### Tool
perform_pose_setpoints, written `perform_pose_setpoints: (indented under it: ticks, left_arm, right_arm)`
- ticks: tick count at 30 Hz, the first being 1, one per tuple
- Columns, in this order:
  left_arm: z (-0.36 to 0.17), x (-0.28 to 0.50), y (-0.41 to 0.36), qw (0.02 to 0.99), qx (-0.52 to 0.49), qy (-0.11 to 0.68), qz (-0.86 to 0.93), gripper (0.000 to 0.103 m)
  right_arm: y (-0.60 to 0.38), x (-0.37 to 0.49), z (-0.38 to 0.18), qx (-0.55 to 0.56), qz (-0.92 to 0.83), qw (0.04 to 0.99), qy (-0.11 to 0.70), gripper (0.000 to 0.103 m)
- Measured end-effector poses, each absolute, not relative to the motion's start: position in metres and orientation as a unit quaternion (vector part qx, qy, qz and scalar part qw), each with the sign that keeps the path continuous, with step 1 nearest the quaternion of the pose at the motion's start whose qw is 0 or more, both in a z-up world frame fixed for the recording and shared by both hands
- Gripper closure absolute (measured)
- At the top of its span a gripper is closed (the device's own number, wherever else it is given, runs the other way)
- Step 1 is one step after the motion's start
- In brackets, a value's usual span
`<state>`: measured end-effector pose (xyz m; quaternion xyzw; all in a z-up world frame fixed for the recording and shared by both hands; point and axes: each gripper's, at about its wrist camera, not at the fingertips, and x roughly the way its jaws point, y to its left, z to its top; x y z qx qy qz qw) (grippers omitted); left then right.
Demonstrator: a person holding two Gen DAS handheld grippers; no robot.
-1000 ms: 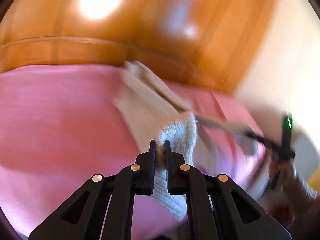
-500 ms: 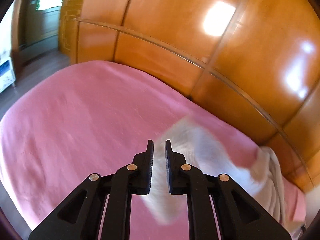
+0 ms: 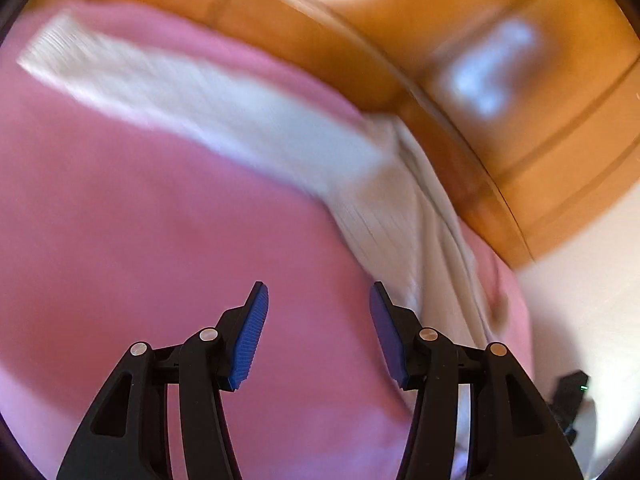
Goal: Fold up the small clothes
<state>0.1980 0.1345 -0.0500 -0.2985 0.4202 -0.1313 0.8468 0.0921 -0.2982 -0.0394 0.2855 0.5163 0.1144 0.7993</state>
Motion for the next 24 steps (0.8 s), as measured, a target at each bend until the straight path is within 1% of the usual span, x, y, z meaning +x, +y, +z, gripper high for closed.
perform_pose_setpoints:
  ticks: [2,3,4,5,6,7,8,11,14,18,20,22,24]
  left_arm:
    - [-0.064,0.197,0.106,0.828,-0.315,0.433,-0.168,0.052]
    - [-0.067,0.198,0.097,0.822,-0.316,0.44,-0.175,0.052]
    - [-0.073,0.203,0.089,0.821,-0.311,0.445,-0.177,0.052]
    - [-0.077,0.206,0.082,0.822,-0.308,0.447,-0.174,0.053]
    - [-0.082,0.209,0.072,0.819,-0.306,0.453,-0.175,0.066]
    - [-0.085,0.211,0.062,0.817,-0.301,0.456,-0.184,0.078]
    - [-0.089,0.212,0.057,0.817,-0.294,0.461,-0.186,0.098]
    - [-0.083,0.212,0.049,0.828,-0.272,0.455,-0.182,0.099]
    - [-0.049,0.206,0.064,0.837,-0.265,0.433,-0.205,0.1]
    - [0.017,0.184,0.105,0.856,-0.248,0.395,-0.226,0.1]
    - [0.05,0.168,0.133,0.863,-0.239,0.382,-0.23,0.1]
    - [0.064,0.156,0.152,0.865,-0.231,0.386,-0.223,0.1]
    - [0.066,0.143,0.17,0.864,-0.218,0.405,-0.206,0.1]
  right_arm:
    - [-0.282,0.085,-0.052,0.3,0.129,0.786,0.525,0.028]
    - [-0.274,0.083,-0.056,0.307,0.133,0.782,0.526,0.036]
    - [-0.269,0.082,-0.056,0.306,0.137,0.783,0.524,0.051]
    - [-0.264,0.083,-0.056,0.304,0.144,0.784,0.522,0.06]
    - [-0.26,0.083,-0.055,0.302,0.148,0.783,0.523,0.081]
    - [-0.255,0.083,-0.052,0.295,0.151,0.785,0.523,0.093]
    - [-0.252,0.083,-0.046,0.285,0.153,0.791,0.519,0.094]
    - [-0.25,0.089,-0.018,0.256,0.168,0.816,0.49,0.096]
    - [-0.259,0.08,0.028,0.221,0.182,0.851,0.44,0.096]
    - [-0.27,0.062,0.085,0.19,0.188,0.885,0.381,0.097]
    - [-0.274,0.052,0.098,0.187,0.193,0.89,0.369,0.097]
    - [-0.275,0.039,0.096,0.183,0.198,0.885,0.38,0.097]
    - [-0.273,0.036,0.078,0.175,0.191,0.874,0.411,0.097]
